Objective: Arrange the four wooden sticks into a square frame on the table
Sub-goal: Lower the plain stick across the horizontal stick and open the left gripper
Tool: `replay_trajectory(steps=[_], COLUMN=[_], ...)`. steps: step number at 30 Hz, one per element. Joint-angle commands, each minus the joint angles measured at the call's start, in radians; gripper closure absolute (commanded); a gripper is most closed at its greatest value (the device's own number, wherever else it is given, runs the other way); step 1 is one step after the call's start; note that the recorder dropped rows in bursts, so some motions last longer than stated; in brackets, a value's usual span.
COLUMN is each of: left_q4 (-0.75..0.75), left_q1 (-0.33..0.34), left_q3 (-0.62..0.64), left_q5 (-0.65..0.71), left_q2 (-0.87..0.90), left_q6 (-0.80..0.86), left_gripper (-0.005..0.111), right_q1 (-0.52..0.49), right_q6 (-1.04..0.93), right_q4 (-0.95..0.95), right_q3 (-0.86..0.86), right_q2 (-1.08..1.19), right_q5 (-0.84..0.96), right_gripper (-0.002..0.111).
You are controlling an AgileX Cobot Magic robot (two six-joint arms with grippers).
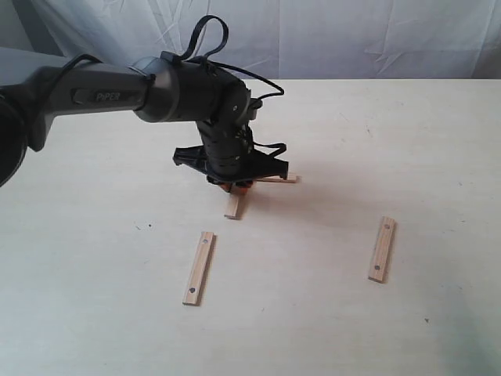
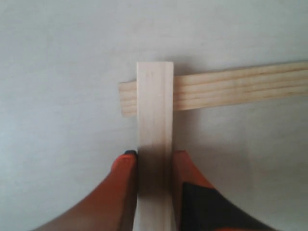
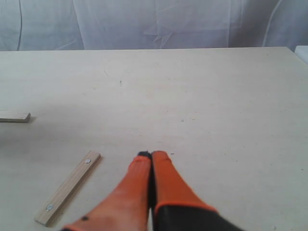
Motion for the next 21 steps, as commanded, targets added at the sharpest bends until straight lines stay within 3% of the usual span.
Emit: replay_trajectory(steps=[1, 6, 12, 17, 21], left_q4=[-0.039, -0.027, -0.029, -0.025, -0.012], left_q1=[0.001, 0.001, 0.001, 0.001, 0.001], left_q3=[-0.031, -0.031, -0.031, -0.031, -0.031], left_q5=[-0.018, -0.028, -0.036, -0.027, 0.000], left_q2=[0.005, 0.019, 0.021, 0.021, 0.013], left_q6=[-0.012, -0.117, -0.117, -0.115, -0.115], left_gripper=[0.107, 0.107, 0.106, 0.088, 0.083], right_q1=[-0.004, -0.004, -0.004, -0.004, -0.004], right_q6=[0.000, 0.000, 0.000, 0.000, 0.000], right_q4=[0.004, 0.004, 0.004, 0.004, 0.004], right_q3=[0.001, 0.001, 0.001, 0.001, 0.001], right_q2=[-0.005, -0.005, -0.005, -0.005, -0.005], right_q5=[-0.012, -0.012, -0.015, -0.015, -0.015], right_gripper=[0.108, 0.108, 0.108, 0.108, 0.108])
